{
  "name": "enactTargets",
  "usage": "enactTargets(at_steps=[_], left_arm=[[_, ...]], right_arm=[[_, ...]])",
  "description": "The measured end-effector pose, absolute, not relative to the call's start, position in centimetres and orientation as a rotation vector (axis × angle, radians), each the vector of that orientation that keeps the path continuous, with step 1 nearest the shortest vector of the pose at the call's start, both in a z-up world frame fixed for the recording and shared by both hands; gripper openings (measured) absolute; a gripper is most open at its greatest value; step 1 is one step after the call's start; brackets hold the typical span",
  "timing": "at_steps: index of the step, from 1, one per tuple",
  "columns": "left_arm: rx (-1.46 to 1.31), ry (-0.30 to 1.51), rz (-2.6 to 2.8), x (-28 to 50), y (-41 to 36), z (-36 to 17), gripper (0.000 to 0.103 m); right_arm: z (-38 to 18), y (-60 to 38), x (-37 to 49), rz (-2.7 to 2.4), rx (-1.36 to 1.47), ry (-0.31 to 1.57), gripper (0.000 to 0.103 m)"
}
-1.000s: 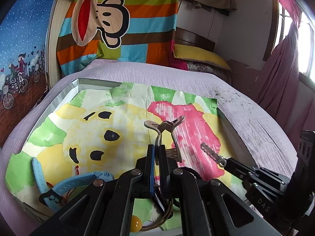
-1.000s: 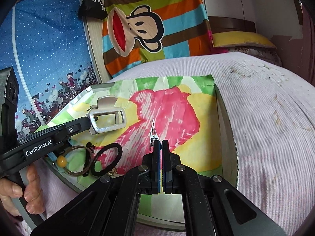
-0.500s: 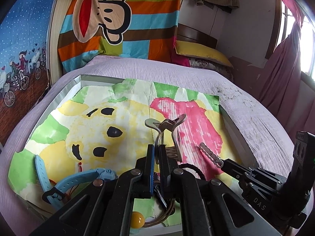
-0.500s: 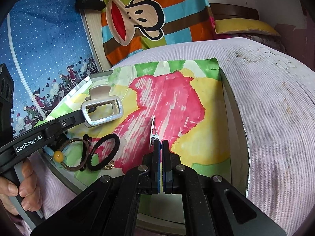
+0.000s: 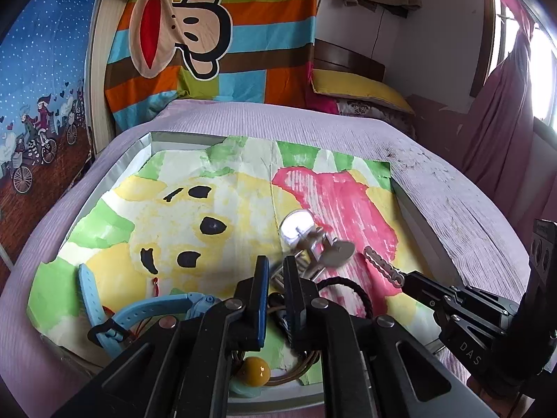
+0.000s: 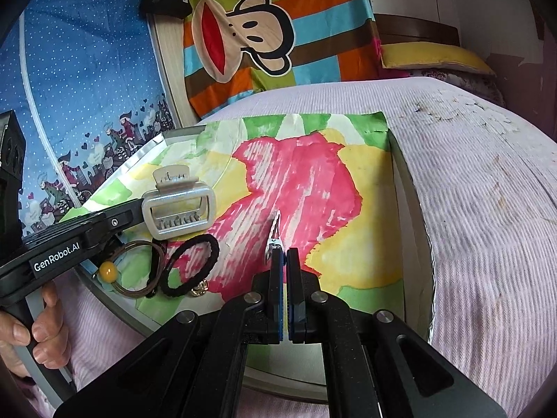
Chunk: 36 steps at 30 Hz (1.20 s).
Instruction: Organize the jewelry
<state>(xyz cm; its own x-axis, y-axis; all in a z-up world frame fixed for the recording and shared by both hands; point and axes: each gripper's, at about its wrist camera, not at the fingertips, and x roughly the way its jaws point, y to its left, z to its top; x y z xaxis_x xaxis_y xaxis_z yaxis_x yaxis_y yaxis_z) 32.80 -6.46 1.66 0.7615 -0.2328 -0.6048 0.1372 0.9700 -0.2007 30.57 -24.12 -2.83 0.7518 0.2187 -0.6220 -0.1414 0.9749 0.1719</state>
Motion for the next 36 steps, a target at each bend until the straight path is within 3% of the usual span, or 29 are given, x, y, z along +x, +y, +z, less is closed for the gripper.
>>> enactTargets(at_steps=[6,8,13,15,18,22,26,32,36], left_arm=[[-0.159,0.655,-0.206,32.0,-6.0,1.9,0.026],[-0.168,0.636,-0.203,31.6,-5.7,2.2,0.042],[-0.169,0.606,-0.190,30.7,-5.3,2.7,0.054],[-0.163,0.595,-0.175,30.3,-5.1,2.8,0.061],[-0.170,0.583,-0.161,29.8,-4.6,2.9,0.066],[-0.180,0.552,-0.121,28.8,-3.6,3.0,0.086],[-0.204,0.516,-0.085,27.9,-2.5,3.3,0.100],[-0.182,0.486,-0.043,26.3,-1.6,3.3,0.103],[-0.146,0.471,-0.035,25.2,-1.5,3.3,0.103]], right_arm=[[-2.7,-24.3,30.3,0.195,0.116,0.699,0.003],[-2.6,-24.4,30.1,0.194,0.114,0.698,0.003],[-2.3,-24.5,29.5,0.190,0.111,0.684,0.010],[-2.1,-24.5,29.2,0.188,0.113,0.674,0.021],[-1.6,-24.6,28.5,0.185,0.113,0.649,0.028],[-1.0,-24.6,27.5,0.177,0.114,0.617,0.037],[-0.4,-24.7,26.5,0.172,0.125,0.586,0.053],[0.7,-24.9,24.8,0.164,0.133,0.531,0.078],[1.1,-24.8,23.6,0.171,0.137,0.504,0.090]])
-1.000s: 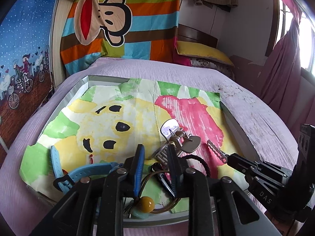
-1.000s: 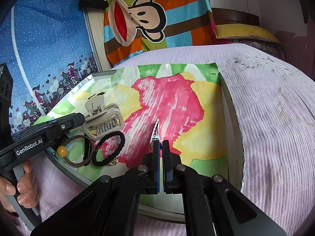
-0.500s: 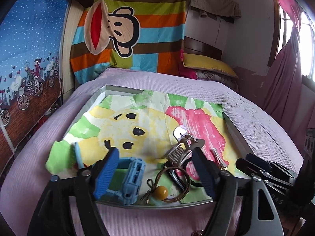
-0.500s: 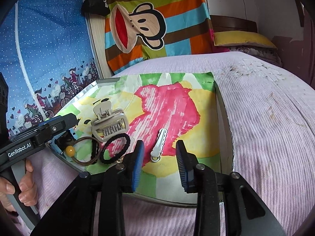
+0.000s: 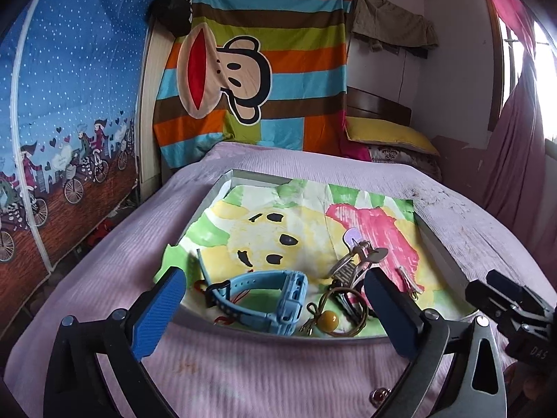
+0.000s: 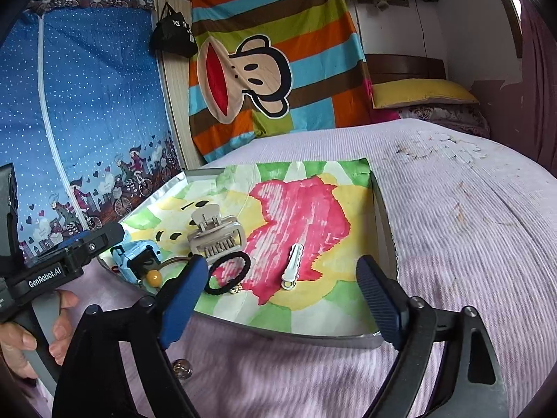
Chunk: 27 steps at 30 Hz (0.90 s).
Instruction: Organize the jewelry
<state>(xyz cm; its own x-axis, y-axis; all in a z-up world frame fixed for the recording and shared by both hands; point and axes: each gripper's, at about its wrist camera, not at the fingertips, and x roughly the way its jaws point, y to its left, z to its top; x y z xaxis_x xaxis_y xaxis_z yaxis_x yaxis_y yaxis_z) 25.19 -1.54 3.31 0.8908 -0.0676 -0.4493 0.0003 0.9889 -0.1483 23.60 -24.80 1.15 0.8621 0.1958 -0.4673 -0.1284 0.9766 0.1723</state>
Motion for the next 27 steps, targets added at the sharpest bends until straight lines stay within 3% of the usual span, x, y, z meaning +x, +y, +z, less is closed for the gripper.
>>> enactTargets(at_steps=[7,27], left_arm=[[-0.105,0.424,-0.046,22.8,-1.5,3.7,0.103],[-0.068,0.365,-0.029,17.0,-0.3,4.5,0.103]], right_arm=[[2.0,-24.3,21.3,0.169,0.128,0.459,0.100],[3.3,-23.5,15.8,0.165,0.140,0.393,0.102]])
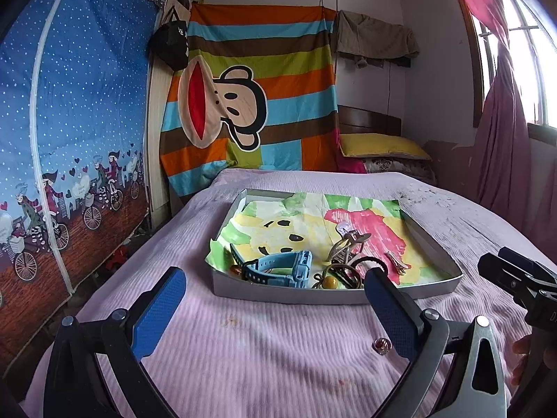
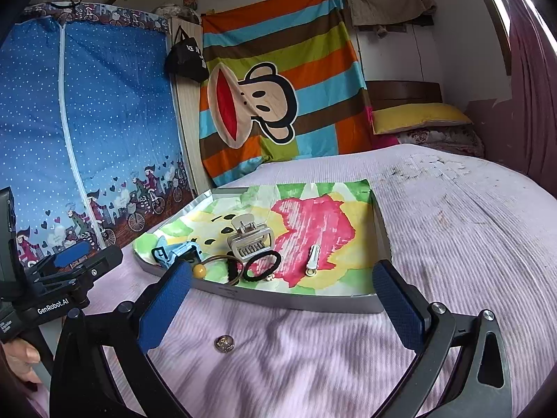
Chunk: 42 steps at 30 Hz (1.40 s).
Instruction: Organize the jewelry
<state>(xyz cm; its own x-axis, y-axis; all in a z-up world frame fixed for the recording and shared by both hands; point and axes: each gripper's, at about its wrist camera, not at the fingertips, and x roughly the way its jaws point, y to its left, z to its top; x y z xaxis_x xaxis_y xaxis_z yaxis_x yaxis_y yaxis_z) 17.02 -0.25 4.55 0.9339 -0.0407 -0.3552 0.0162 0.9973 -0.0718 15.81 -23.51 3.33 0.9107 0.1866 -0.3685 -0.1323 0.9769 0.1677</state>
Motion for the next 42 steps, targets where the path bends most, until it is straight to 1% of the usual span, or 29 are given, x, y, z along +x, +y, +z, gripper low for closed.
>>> enactTargets(at_steps=[21,31,42], left_arm=[[-0.047,0.322,-0.029,9.8,0.5,4.8,0.103],[-0.030,0.324,-0.018,7.4,0.9,3.8,0.103],[-0.045,0.345,0.007,5.4,1.6,1.3,0.103]], right_arm=[[3.9,-22.4,8.1,0.163,0.120,0.352,0.102],[3.0,-22.1,5.4,0.148,0.118,0.351,0.102],[1.5,-21.4,3.1,0.144,0.106,0.349,0.102]])
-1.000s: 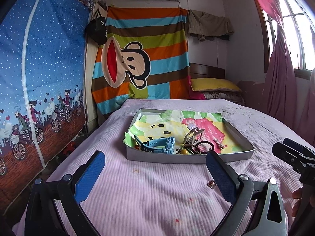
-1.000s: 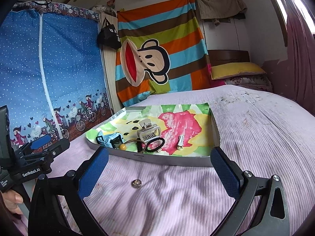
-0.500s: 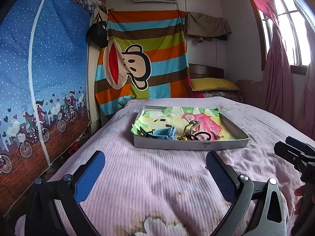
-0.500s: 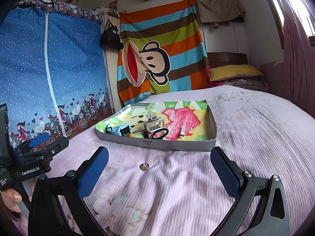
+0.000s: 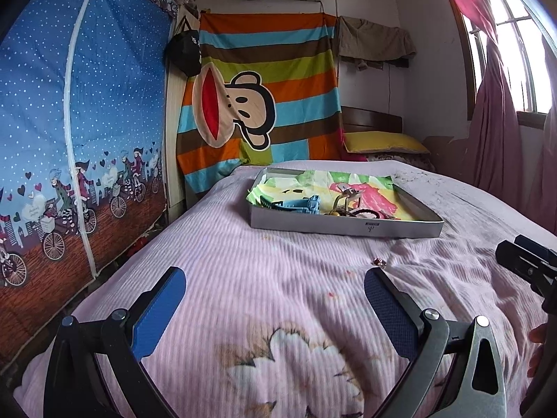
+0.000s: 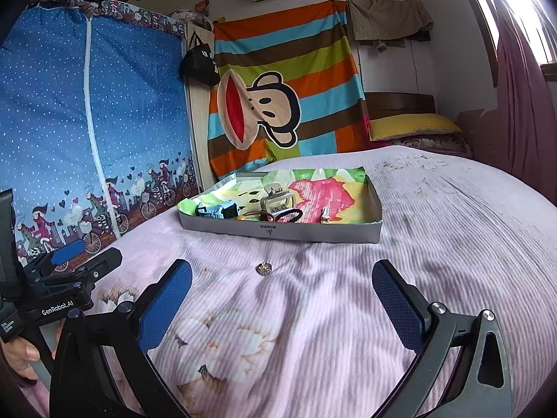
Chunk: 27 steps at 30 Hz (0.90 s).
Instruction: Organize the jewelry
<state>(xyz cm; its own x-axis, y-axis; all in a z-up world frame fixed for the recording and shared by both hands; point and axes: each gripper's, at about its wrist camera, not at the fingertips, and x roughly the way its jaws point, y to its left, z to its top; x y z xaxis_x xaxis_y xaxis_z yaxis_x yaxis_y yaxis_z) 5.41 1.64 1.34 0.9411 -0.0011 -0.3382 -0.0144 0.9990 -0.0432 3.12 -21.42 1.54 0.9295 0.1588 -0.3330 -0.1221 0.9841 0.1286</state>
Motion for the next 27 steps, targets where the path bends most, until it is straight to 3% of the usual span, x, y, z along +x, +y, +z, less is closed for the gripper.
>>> enactTargets(at_steps=[27], left_arm=[[-0.014,0.321,0.014,5.1,1.3,-0.1,0.103]], right_arm=[[-1.6,-21.7,3.4,0.116,0.118,0.372,0.102]])
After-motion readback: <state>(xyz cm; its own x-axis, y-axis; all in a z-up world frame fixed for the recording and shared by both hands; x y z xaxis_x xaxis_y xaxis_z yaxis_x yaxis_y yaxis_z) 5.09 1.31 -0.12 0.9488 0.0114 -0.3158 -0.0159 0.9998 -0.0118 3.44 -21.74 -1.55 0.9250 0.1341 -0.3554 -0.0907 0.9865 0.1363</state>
